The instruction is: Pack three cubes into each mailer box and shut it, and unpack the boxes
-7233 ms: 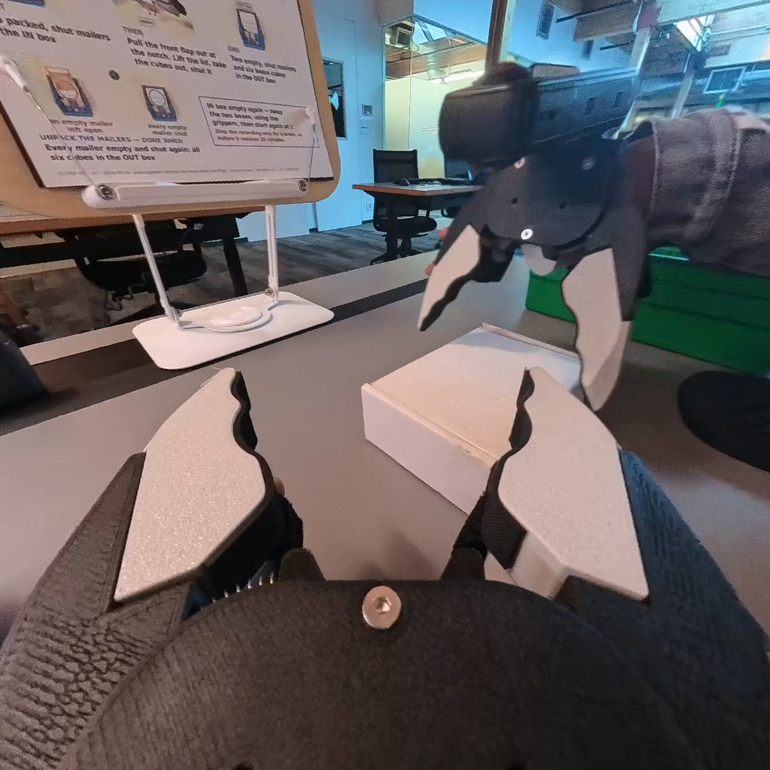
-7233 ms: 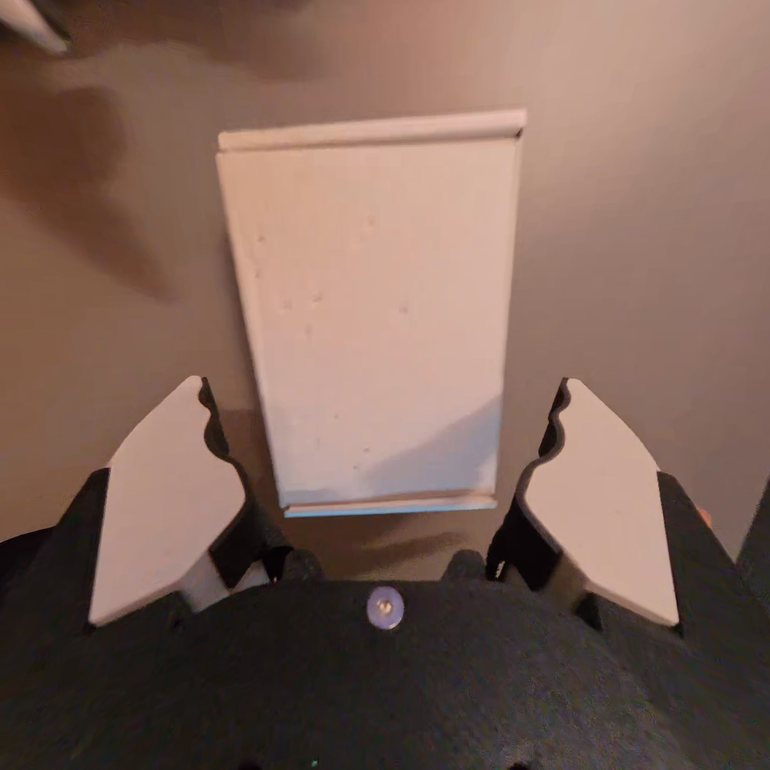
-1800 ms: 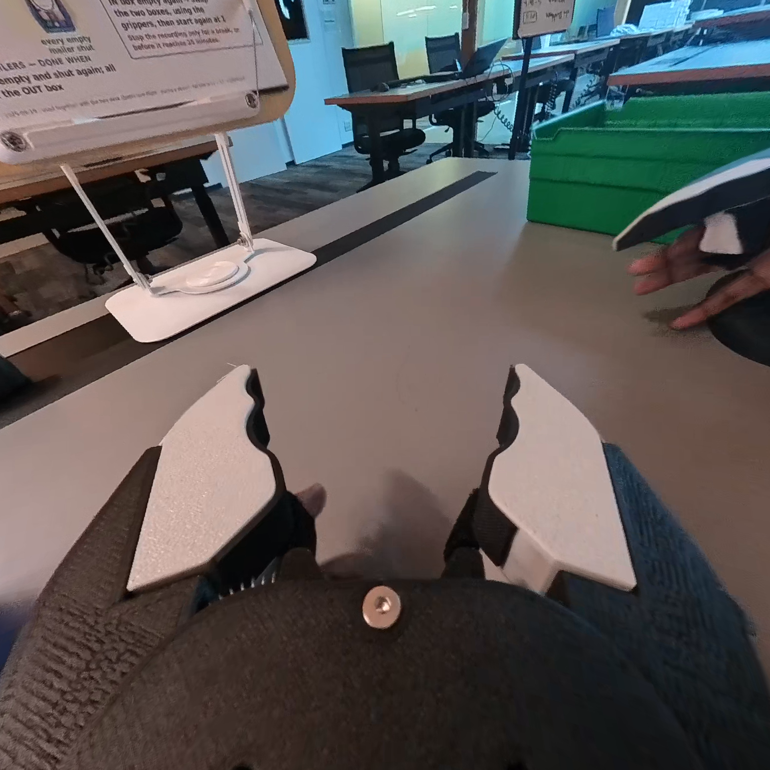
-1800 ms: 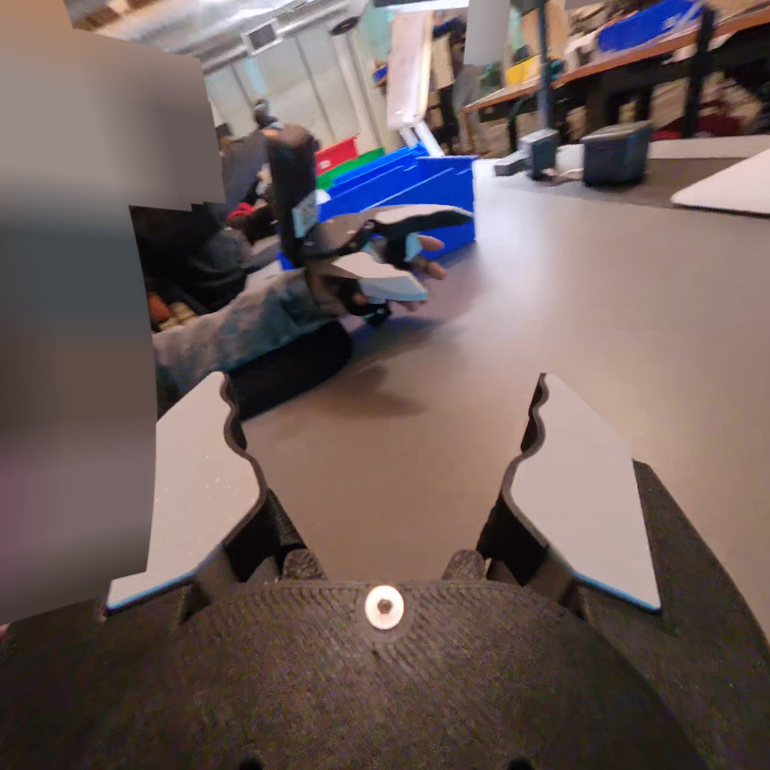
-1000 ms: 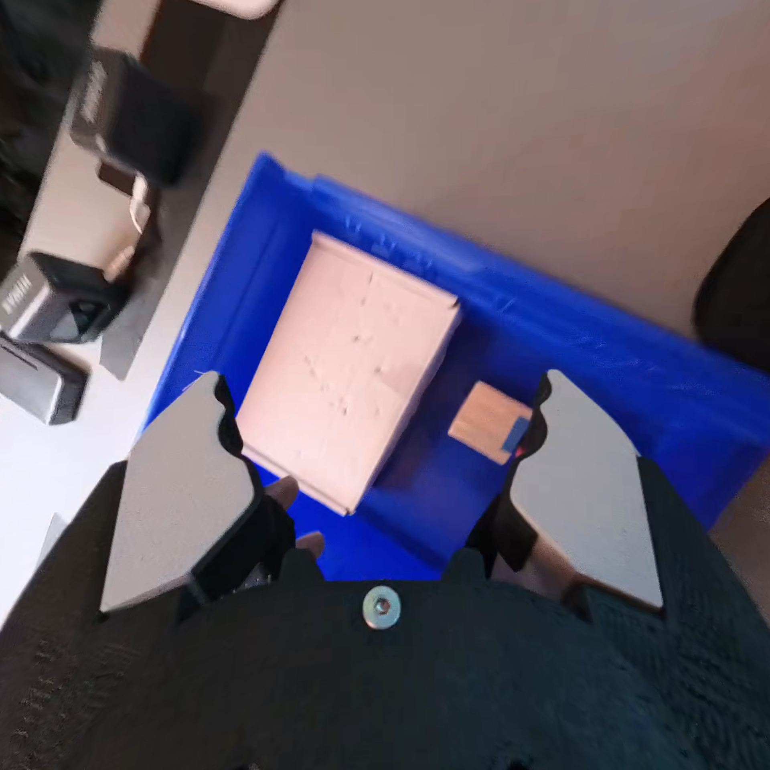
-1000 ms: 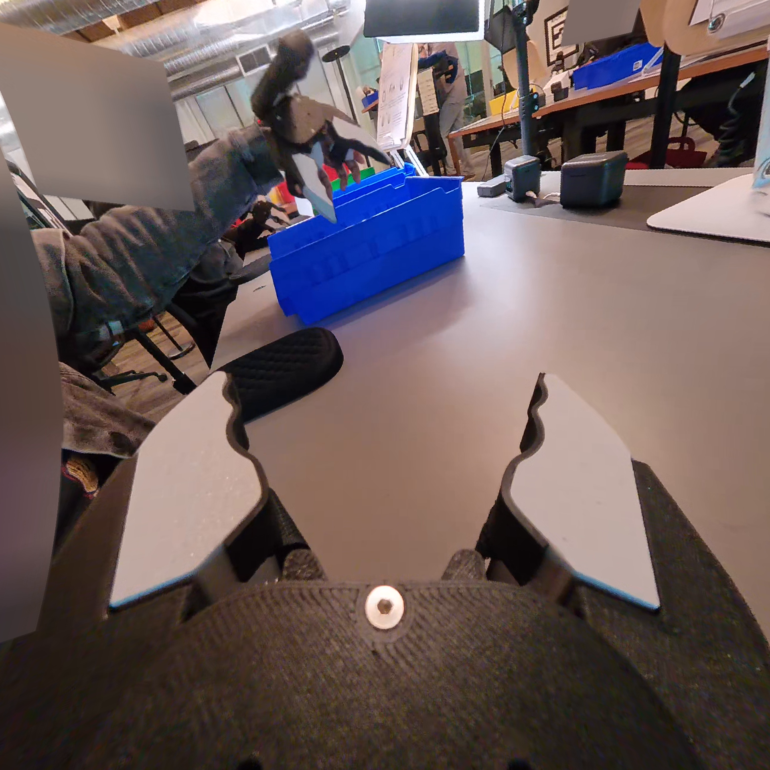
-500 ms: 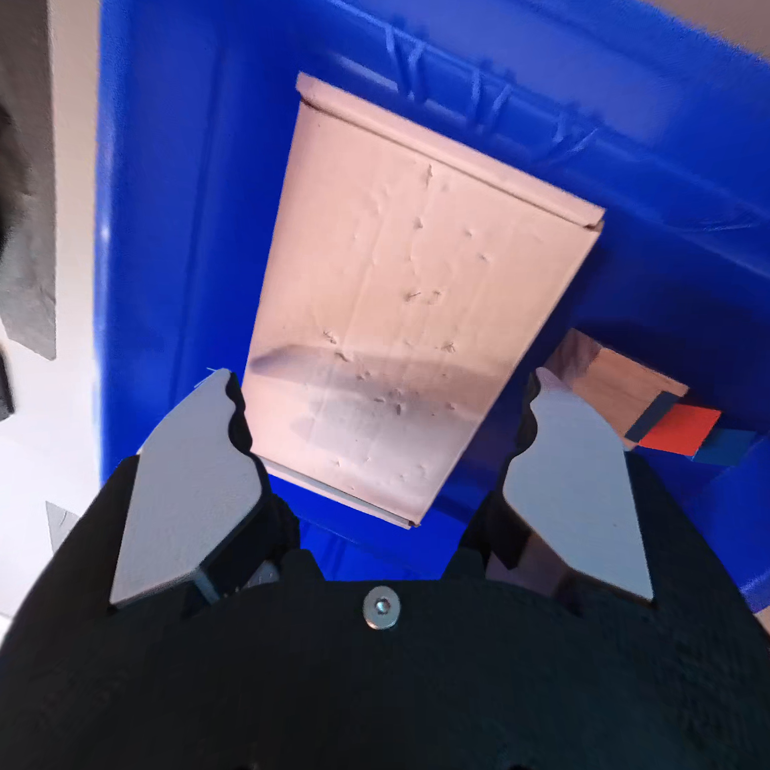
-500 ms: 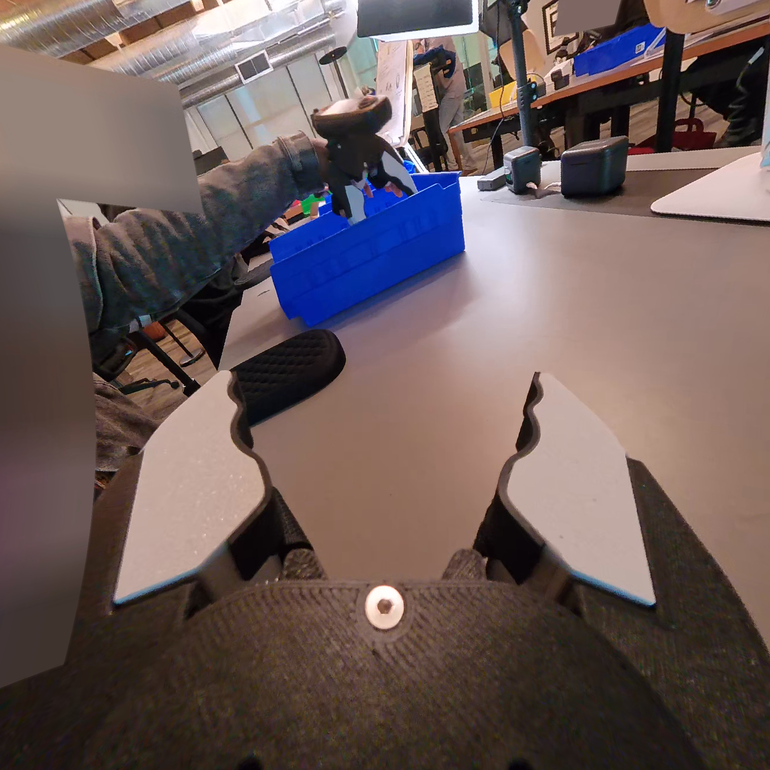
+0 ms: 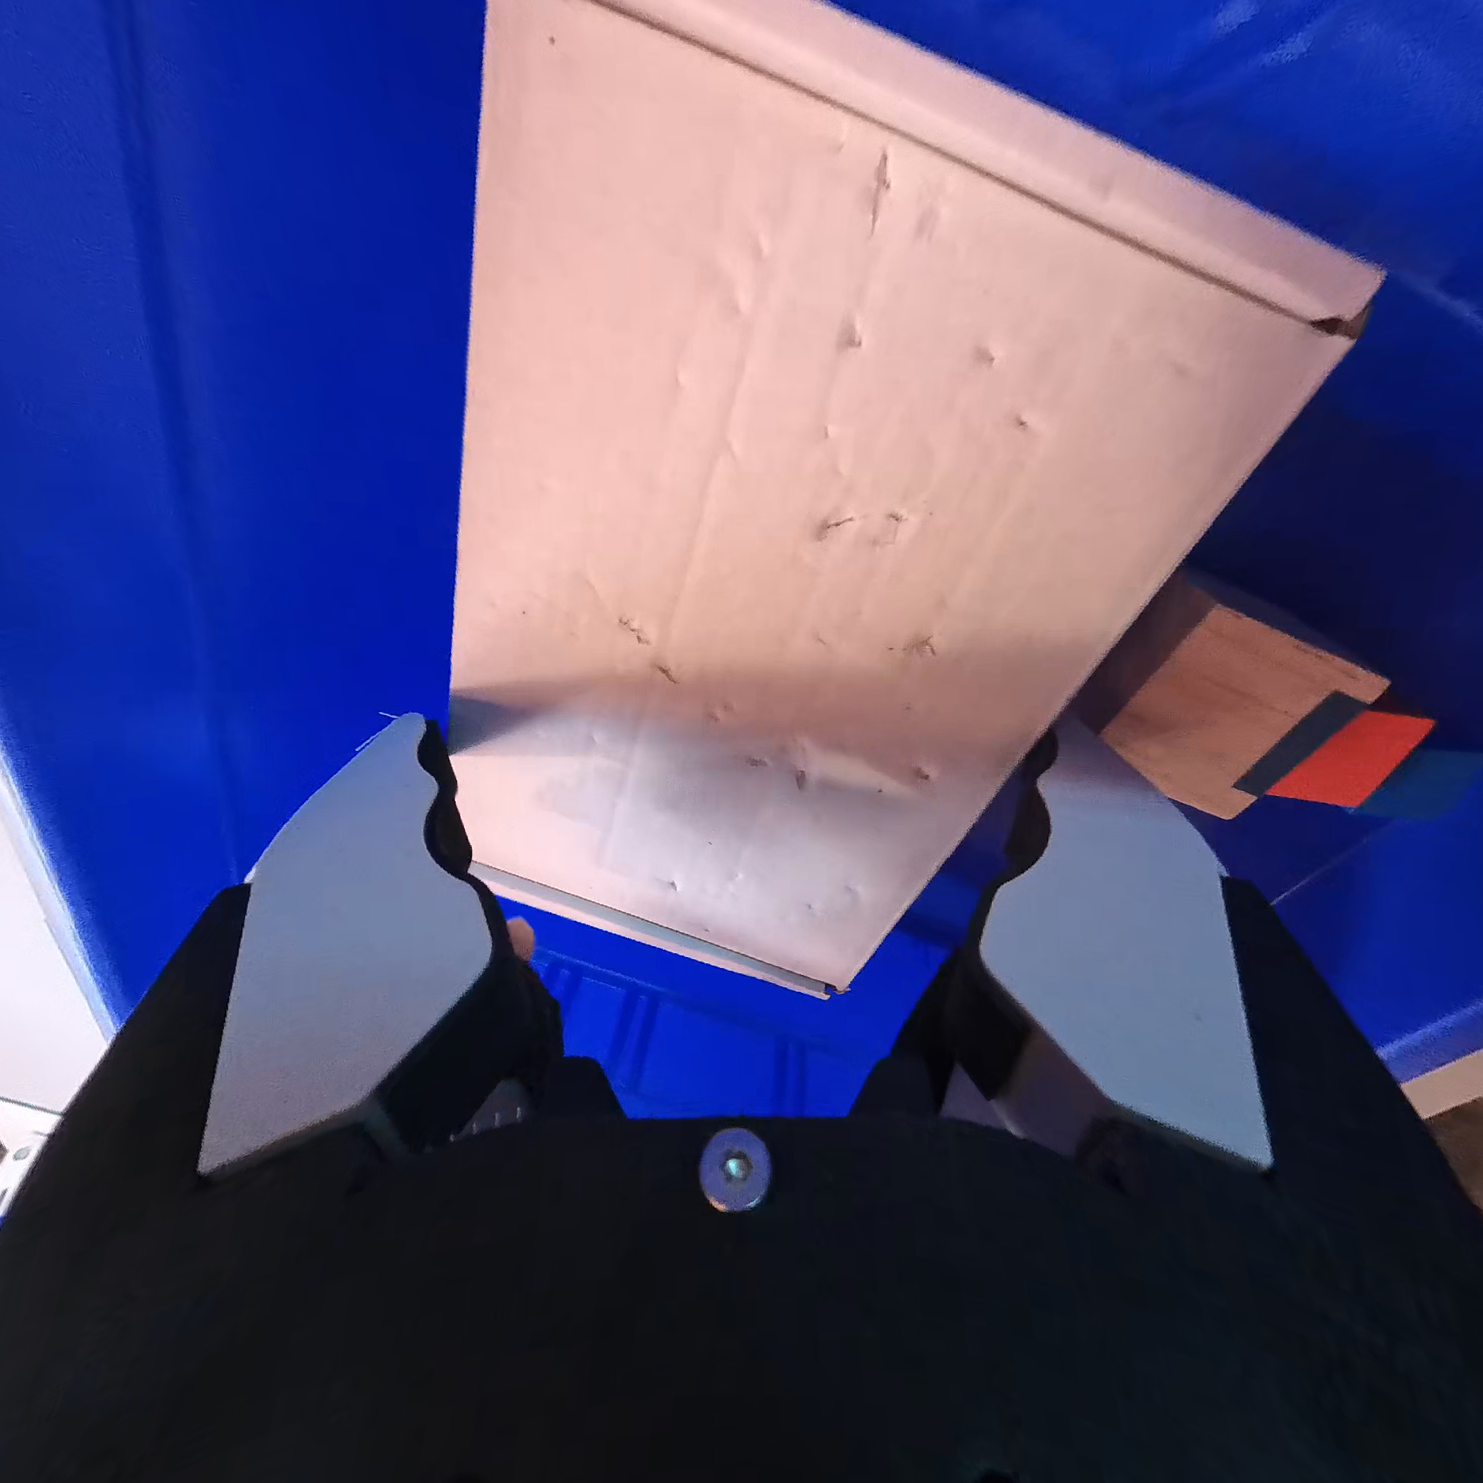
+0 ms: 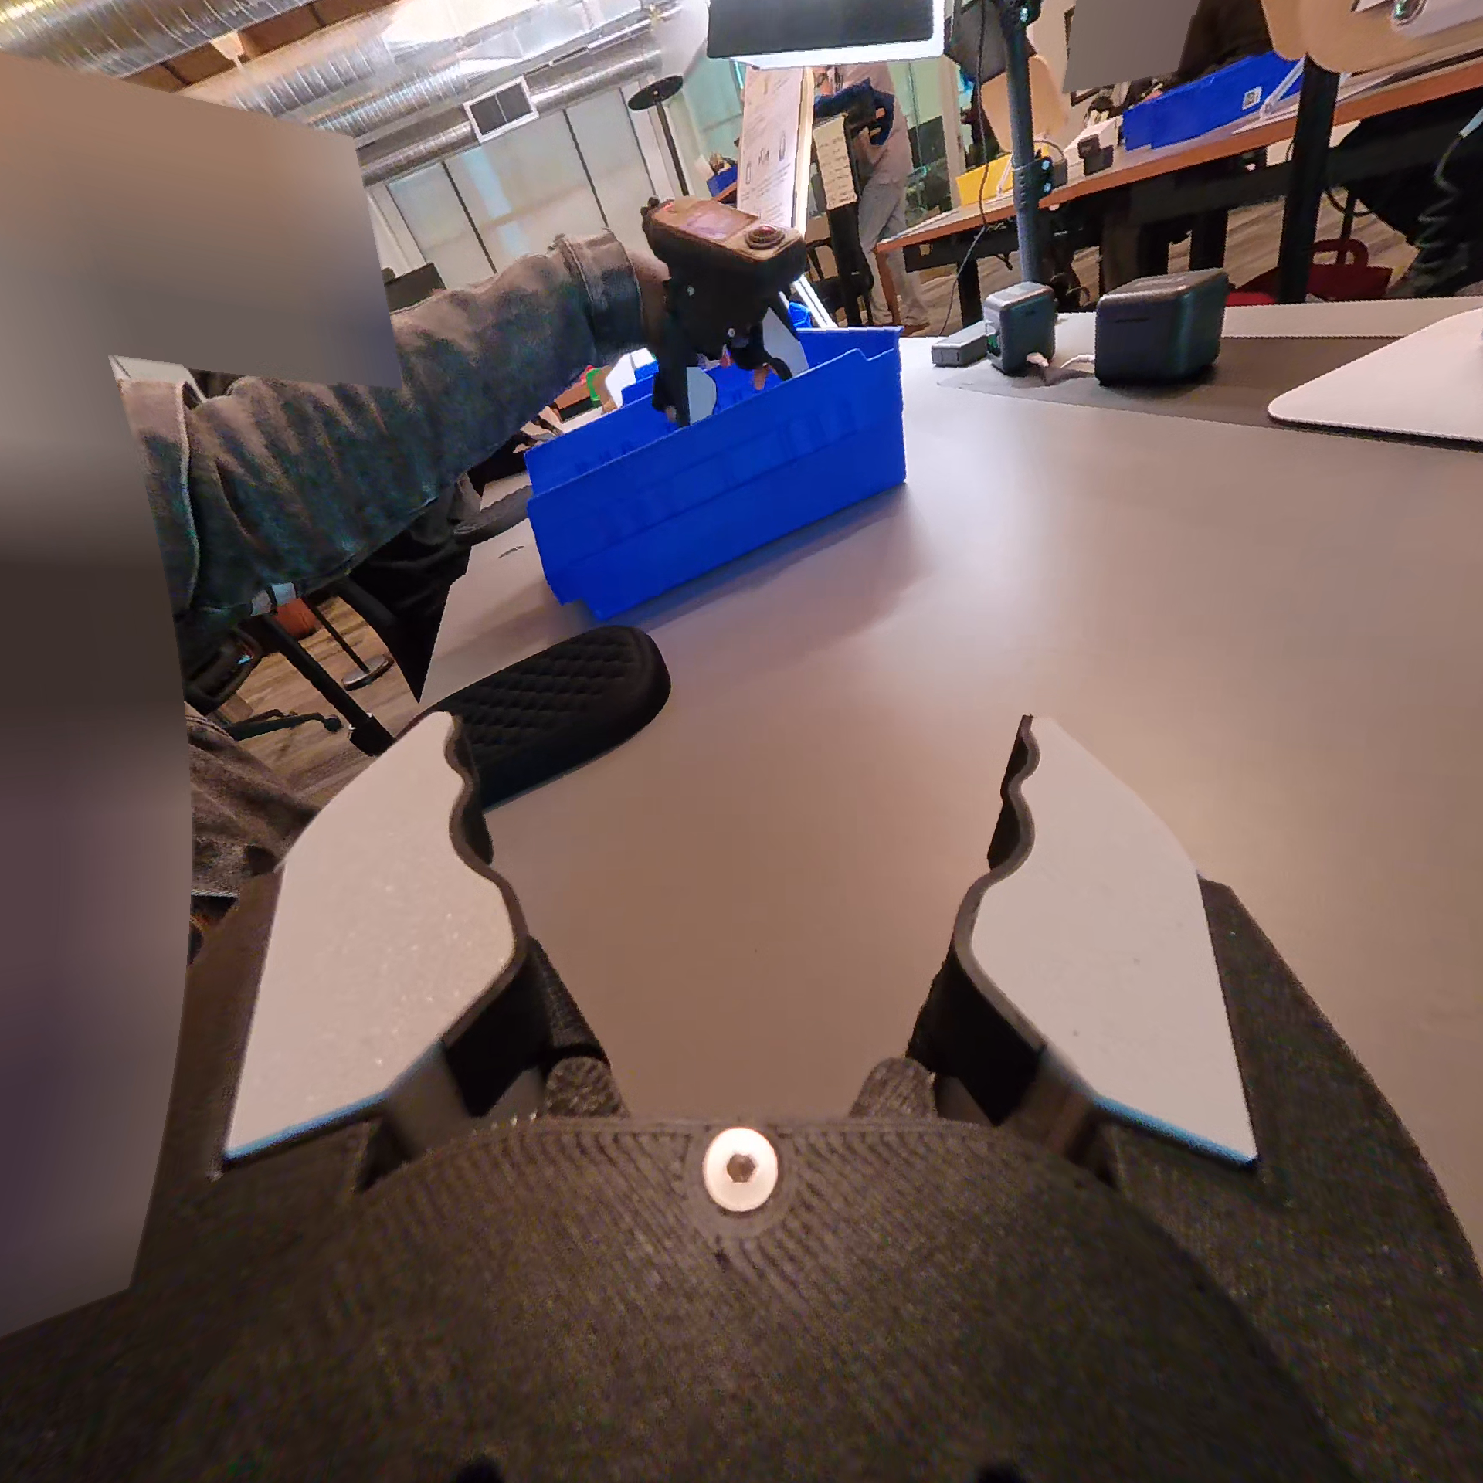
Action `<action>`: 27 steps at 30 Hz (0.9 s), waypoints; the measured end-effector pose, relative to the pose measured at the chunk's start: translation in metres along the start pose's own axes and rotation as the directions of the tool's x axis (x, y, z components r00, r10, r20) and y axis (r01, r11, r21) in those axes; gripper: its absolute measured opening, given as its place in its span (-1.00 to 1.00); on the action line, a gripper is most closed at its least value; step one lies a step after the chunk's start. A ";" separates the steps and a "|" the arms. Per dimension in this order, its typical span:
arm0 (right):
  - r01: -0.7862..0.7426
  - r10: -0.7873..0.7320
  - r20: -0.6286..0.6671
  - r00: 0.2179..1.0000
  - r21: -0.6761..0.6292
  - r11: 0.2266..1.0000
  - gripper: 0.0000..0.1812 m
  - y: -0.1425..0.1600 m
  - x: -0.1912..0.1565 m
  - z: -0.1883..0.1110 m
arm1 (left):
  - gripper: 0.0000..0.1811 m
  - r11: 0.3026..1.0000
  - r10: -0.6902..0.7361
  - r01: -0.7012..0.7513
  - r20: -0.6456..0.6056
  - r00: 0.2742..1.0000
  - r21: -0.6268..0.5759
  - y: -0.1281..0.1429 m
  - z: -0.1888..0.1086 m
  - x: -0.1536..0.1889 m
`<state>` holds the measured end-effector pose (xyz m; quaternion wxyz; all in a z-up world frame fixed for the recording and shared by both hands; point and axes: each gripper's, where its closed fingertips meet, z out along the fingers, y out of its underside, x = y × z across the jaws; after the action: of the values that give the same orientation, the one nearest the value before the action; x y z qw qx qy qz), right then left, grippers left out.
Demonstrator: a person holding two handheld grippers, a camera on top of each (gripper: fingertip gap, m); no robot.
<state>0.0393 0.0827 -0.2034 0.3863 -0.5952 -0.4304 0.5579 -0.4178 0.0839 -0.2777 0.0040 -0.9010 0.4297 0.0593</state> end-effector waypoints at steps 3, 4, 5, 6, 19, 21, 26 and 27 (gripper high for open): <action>-0.002 0.002 0.002 1.000 -0.004 1.000 0.35 0.001 0.000 0.000 | 0.46 1.000 0.000 0.000 -0.009 1.000 0.013 -0.001 0.000 -0.001; -0.005 0.005 0.003 1.000 -0.005 1.000 0.35 0.001 0.000 0.000 | 0.46 1.000 -0.001 0.002 -0.015 1.000 0.020 -0.002 0.000 -0.002; -0.007 0.007 0.005 1.000 -0.006 1.000 0.35 0.001 0.000 0.000 | 0.46 1.000 0.000 0.001 -0.019 1.000 0.026 -0.002 0.000 -0.003; -0.008 0.008 0.006 1.000 -0.006 1.000 0.34 0.001 0.000 0.000 | 0.45 1.000 0.007 -0.007 -0.018 1.000 0.031 -0.003 0.001 -0.003; -0.006 0.006 0.003 1.000 -0.009 1.000 0.34 0.001 0.000 0.000 | 0.42 0.980 0.197 -0.199 0.212 0.957 -0.012 0.003 -0.027 -0.015; -0.007 0.007 0.003 1.000 -0.010 1.000 0.34 0.001 0.000 0.000 | 0.41 0.982 0.186 -0.190 0.241 0.953 -0.005 0.005 -0.039 -0.016; -0.002 0.002 0.002 1.000 -0.011 1.000 0.34 0.001 0.000 0.001 | 0.39 0.985 0.170 -0.175 0.309 0.936 -0.012 0.013 -0.074 -0.017; -0.001 0.001 0.001 1.000 -0.012 1.000 0.34 0.002 0.000 0.001 | 0.39 0.985 0.165 -0.171 0.323 0.932 -0.010 0.013 -0.082 -0.017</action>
<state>0.0388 0.0821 -0.2049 0.3823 -0.5974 -0.4335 0.5559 -0.4303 0.0841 -0.1933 0.0776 -0.8391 0.4990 0.2023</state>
